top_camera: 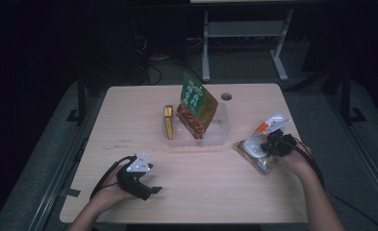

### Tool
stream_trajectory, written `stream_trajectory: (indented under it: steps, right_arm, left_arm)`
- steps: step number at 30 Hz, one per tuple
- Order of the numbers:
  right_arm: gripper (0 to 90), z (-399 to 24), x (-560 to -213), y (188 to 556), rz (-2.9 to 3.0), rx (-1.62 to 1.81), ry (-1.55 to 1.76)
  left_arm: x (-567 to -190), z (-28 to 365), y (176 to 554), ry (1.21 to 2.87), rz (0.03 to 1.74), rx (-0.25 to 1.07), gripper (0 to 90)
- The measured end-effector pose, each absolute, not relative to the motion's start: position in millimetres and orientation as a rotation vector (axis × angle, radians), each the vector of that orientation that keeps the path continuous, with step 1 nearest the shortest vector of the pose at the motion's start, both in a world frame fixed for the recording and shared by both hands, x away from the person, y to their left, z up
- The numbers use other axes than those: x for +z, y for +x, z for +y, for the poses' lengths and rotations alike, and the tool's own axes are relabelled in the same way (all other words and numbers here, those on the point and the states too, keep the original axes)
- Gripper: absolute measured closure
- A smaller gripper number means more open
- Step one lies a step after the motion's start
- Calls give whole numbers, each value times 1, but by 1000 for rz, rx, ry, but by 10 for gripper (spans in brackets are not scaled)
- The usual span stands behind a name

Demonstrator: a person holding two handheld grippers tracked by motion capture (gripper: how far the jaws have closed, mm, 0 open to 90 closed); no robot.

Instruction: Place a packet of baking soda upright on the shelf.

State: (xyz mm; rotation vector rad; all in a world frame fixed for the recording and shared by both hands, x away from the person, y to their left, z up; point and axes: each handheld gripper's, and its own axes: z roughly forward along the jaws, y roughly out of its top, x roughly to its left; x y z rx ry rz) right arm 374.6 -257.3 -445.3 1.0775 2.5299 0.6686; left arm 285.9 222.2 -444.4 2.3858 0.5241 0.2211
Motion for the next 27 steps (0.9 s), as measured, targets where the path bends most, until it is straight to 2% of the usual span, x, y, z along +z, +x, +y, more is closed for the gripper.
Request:
stream_trajectory:
  steps: [27]
  right_arm:
    - [900, -198, -441, 356, 2802, 715, 764]
  left_arm:
    - [-445, 222, 286, 2400, 508, 215, 133]
